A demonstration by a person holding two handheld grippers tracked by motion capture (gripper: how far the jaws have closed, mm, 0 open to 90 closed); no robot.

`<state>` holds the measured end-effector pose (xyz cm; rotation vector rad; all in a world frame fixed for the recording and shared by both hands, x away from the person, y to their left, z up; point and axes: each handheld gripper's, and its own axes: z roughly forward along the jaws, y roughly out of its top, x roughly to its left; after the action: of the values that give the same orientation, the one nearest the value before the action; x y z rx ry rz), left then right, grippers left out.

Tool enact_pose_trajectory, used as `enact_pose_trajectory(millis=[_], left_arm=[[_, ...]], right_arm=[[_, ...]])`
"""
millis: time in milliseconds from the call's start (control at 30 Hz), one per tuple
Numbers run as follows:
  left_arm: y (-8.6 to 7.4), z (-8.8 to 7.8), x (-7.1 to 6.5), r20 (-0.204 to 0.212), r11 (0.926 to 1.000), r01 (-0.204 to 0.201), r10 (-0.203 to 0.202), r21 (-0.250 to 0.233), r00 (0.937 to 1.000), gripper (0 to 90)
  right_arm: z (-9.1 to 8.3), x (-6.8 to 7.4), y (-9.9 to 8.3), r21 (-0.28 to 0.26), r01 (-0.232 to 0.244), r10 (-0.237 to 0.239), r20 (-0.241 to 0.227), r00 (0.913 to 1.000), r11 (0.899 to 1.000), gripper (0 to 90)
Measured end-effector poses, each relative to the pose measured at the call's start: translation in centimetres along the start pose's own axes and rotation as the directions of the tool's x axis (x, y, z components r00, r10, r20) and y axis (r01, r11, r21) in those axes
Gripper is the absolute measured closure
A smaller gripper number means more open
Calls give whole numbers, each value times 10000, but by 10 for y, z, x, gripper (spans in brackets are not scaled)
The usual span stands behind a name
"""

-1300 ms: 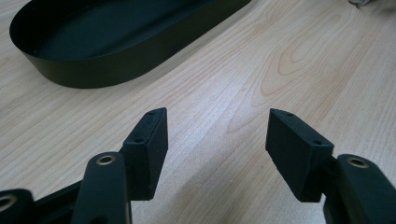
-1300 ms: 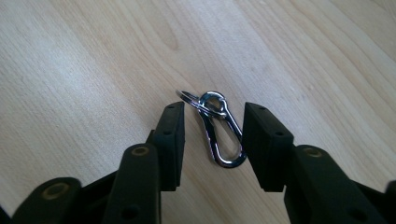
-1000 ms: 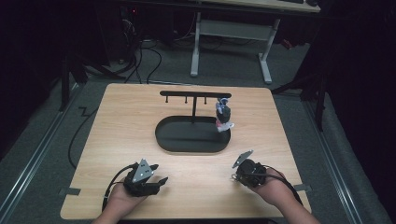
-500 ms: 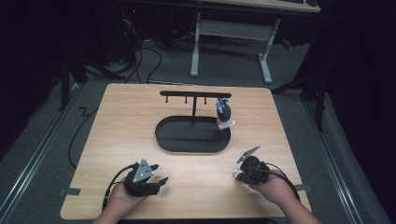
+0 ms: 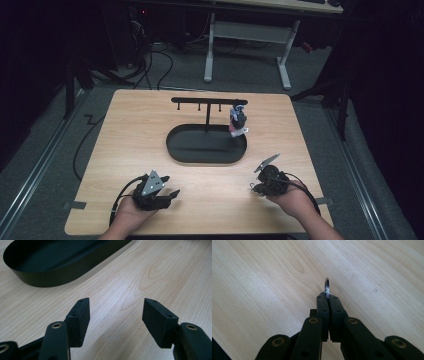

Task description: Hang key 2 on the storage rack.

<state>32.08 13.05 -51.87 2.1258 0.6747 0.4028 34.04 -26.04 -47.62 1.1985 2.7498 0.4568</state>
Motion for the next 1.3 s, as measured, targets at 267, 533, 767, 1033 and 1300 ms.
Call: enact_pose_trajectory(millis=[267, 533, 767, 1033, 1300], left_arm=[[0, 0, -1, 13, 10000, -18, 18, -2, 10000, 399], [0, -1, -1, -65, 10000, 0, -1, -78, 10000, 398], [0, -3, 0, -159, 9998, -23, 21, -176, 9999, 397], [0, -4, 1, -340, 9991, 8, -22, -424, 9994, 397], [-1, -6, 1, -456, 9975, 44, -76, -699, 9989, 397]], right_arm=[[-16, -3, 0, -92, -209, 208, -59, 9998, 9997, 891], [-32, -9, 3, -206, -499, 495, -184, 9986, 9985, 891], [-45, -10, 14, -290, -571, 569, -49, 9984, 9980, 891], [-55, -10, 30, -398, -547, 548, 0, 9985, 9977, 891], [-58, -10, 44, -497, -513, 504, -194, 9985, 9974, 891]])
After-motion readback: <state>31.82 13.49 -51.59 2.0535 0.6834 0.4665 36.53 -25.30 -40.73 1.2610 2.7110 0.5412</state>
